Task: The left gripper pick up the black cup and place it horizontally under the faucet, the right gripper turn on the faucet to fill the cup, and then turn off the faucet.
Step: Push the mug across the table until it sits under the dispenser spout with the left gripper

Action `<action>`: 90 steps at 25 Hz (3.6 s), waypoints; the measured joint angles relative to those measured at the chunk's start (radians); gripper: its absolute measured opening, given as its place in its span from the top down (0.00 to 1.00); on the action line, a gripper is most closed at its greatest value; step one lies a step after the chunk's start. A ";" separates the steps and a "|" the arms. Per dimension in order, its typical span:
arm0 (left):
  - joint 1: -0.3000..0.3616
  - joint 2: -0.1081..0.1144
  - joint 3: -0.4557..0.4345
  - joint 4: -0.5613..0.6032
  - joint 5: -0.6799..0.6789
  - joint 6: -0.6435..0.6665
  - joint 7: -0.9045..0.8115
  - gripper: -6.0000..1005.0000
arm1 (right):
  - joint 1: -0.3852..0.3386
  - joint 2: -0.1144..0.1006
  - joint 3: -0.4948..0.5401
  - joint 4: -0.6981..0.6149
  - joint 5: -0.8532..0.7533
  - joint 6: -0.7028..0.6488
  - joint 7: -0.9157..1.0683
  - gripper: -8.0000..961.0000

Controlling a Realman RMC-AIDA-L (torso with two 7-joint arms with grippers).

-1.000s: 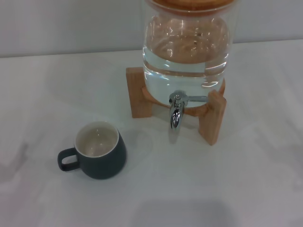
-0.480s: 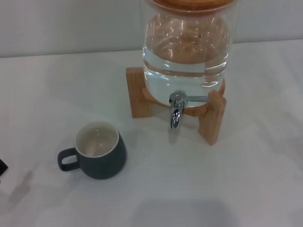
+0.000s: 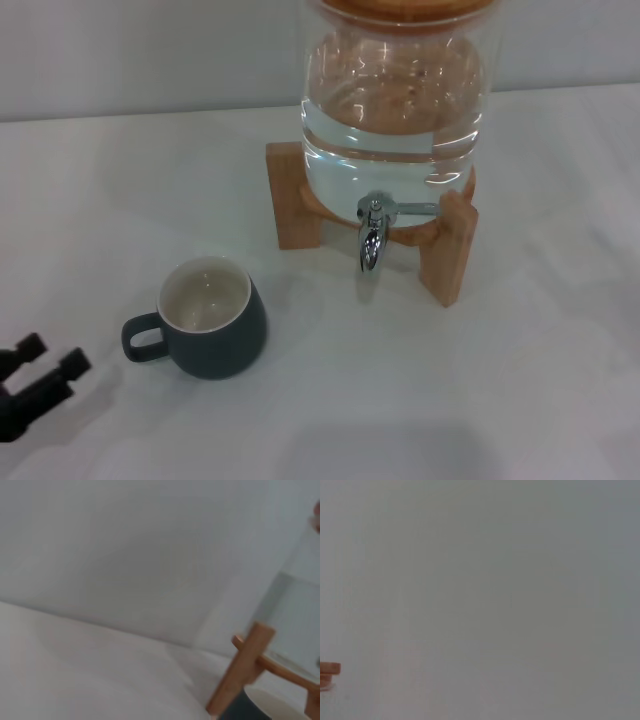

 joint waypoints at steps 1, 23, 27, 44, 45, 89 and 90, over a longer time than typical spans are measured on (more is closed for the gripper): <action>-0.011 0.000 0.000 -0.002 0.020 0.008 -0.002 0.12 | -0.001 0.000 0.000 0.000 0.000 0.002 0.000 0.12; -0.118 -0.001 0.136 0.001 0.073 0.184 -0.069 0.14 | 0.006 0.002 0.002 -0.008 0.019 0.007 -0.001 0.12; -0.128 0.001 0.136 0.003 0.061 0.211 -0.081 0.14 | 0.006 0.003 0.002 -0.008 0.024 0.007 -0.002 0.12; -0.196 -0.001 0.140 -0.023 0.043 0.293 -0.003 0.17 | 0.012 0.004 0.002 0.000 0.024 0.004 -0.002 0.12; -0.199 -0.001 0.140 -0.030 0.040 0.297 0.006 0.18 | 0.012 0.004 0.002 0.000 0.024 0.004 -0.002 0.12; -0.257 0.005 0.138 -0.161 -0.087 0.368 0.266 0.63 | 0.039 0.007 0.002 0.014 0.038 -0.004 0.026 0.17; -0.257 0.005 0.139 -0.162 -0.087 0.369 0.267 0.63 | 0.040 0.007 0.002 0.014 0.039 -0.005 0.026 0.17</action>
